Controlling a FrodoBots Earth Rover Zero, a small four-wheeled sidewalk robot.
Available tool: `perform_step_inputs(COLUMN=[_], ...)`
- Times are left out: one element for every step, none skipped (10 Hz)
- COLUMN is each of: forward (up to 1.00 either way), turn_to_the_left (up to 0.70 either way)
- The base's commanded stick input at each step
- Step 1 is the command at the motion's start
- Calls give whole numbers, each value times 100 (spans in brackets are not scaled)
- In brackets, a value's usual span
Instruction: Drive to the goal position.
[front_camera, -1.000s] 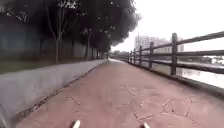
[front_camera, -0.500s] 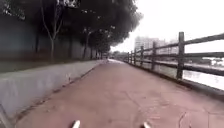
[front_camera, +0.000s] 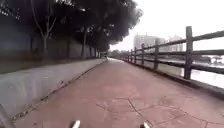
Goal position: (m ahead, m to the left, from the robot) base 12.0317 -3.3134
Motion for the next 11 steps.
perform_step_inputs(forward=[70,70,70,70,70,70,70,70,70,70,70], turn_to_the_left=[0,0,0,0,0,0,0,-2,-24,-33,-33])
